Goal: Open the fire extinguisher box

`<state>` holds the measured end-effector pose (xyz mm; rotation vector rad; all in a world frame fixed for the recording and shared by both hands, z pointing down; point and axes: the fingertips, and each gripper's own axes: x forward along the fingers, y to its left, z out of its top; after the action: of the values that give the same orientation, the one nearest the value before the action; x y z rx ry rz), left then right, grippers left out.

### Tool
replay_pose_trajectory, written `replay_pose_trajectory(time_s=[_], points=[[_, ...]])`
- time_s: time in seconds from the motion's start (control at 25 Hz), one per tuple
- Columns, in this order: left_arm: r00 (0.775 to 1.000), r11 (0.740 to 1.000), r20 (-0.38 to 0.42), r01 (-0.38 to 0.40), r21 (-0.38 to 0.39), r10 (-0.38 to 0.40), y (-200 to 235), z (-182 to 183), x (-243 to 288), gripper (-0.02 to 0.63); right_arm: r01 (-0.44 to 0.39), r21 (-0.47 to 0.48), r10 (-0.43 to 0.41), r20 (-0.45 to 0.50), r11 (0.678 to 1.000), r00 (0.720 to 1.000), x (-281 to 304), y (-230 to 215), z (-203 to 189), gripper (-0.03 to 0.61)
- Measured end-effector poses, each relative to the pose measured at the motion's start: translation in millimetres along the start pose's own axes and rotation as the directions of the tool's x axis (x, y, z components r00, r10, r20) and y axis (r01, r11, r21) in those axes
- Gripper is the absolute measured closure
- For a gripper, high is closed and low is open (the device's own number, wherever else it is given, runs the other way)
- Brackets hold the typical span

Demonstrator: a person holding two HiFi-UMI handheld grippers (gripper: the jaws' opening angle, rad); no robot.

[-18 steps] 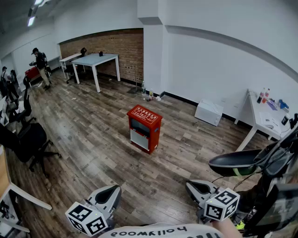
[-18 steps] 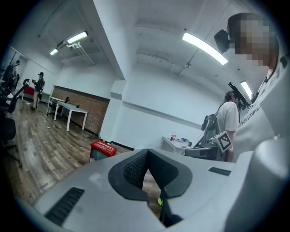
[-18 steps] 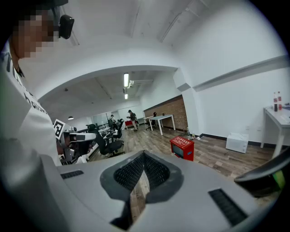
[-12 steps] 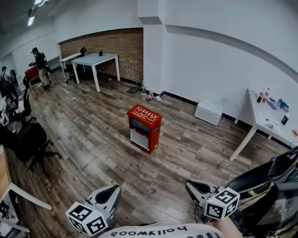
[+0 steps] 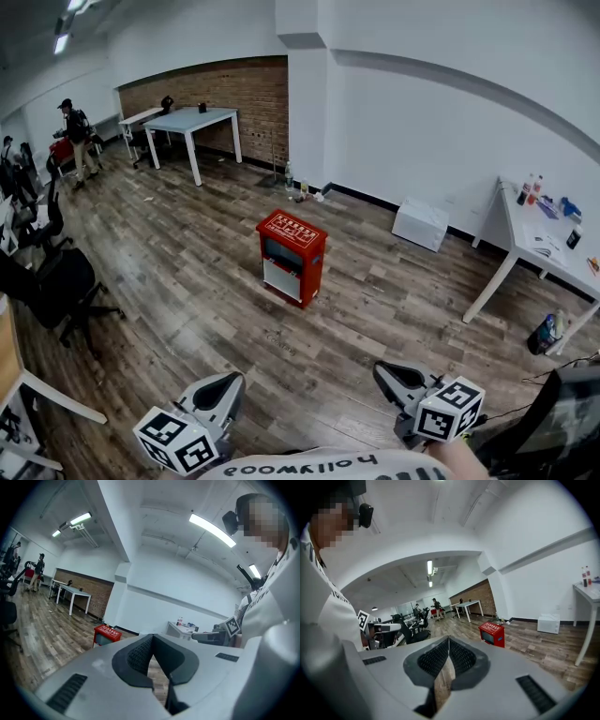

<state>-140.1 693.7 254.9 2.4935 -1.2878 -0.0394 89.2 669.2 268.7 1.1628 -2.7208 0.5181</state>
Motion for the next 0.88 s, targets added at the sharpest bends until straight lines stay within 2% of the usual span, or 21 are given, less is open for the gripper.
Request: replay_pose_trajectory(time_s=[0.44, 0.68, 0.88], points=[[1.000, 1.000, -0.021, 0.021, 0.007, -0.021, 7.8, -4.0, -3.6, 0.609, -0.011, 0.006, 0.011, 0.049, 1.000, 0.999, 10.4, 11.0, -3.9, 0.568], [0.999, 0.999, -0.036, 0.025, 0.021, -0.025, 21.8, -8.4, 0.2, 0.609, 0.025, -0.037, -0.025, 0.010, 0.999, 1.000, 24.1, 8.6, -15.6, 0.568], [0.999, 1.000, -0.049, 0.019, -0.004, -0.019, 31.5, -13.0, 12.6, 0.609, 0.016, 0.013, -0.016, 0.010, 1.000, 1.000, 28.4, -1.7, -15.8, 0.568]])
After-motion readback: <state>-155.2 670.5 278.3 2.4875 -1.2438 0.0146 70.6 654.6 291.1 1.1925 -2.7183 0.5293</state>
